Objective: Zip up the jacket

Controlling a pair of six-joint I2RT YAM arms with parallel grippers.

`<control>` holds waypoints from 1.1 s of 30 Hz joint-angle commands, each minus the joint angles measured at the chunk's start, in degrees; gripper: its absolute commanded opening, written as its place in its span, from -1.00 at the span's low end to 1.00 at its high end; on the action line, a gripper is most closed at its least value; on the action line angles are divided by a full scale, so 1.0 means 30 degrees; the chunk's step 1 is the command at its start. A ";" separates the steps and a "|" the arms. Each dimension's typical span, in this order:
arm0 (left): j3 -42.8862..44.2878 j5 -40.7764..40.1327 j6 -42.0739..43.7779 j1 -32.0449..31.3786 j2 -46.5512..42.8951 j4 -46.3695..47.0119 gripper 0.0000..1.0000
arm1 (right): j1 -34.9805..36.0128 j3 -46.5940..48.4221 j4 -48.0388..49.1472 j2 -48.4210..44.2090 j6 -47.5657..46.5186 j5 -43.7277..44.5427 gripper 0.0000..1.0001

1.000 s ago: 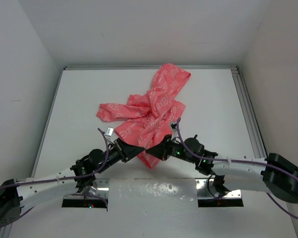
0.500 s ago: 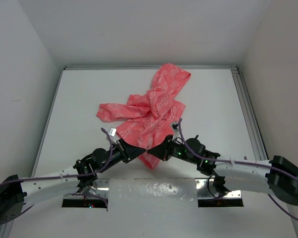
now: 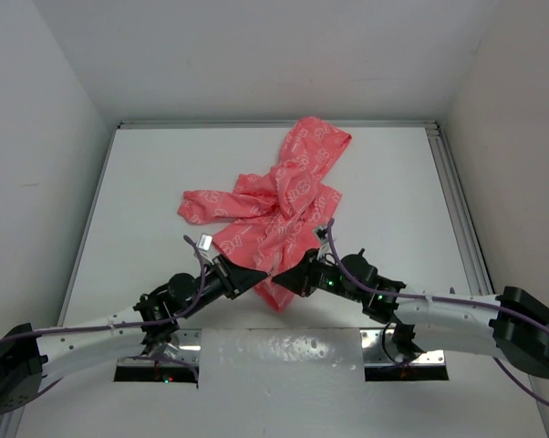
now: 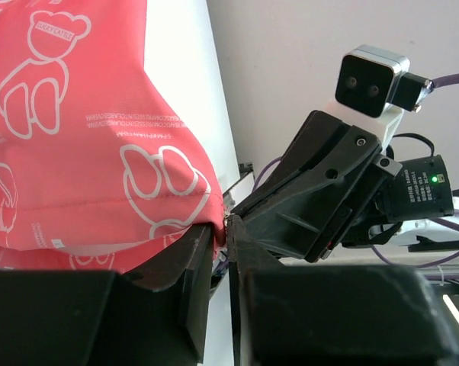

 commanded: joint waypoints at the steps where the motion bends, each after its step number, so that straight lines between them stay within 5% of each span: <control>1: -0.3508 -0.0303 0.0030 -0.0047 0.0103 0.0530 -0.79 | 0.0139 0.0658 0.0316 -0.0464 -0.0315 0.0404 -1.00; 11: -0.3594 -0.0479 -0.0232 -0.0047 -0.0365 -0.0233 -1.00 | 0.0139 0.1708 -0.2053 -0.0961 -0.1367 0.1573 -1.00; 18: -0.3127 -0.0304 0.0674 -0.0047 -0.1652 -0.2192 -1.00 | 0.0110 0.5341 -0.8491 -0.0379 -0.5405 0.5433 -1.00; 28: -0.2455 -0.0187 0.1728 -0.0047 -0.3319 -0.3717 -1.00 | -0.0008 0.8329 -1.1753 0.1613 -0.8574 1.1324 -1.00; 33: 0.2167 -0.2961 0.5120 -0.0047 -0.5693 -1.1674 -1.00 | -0.2052 1.0436 -1.2691 0.3514 -1.0334 1.3499 -1.00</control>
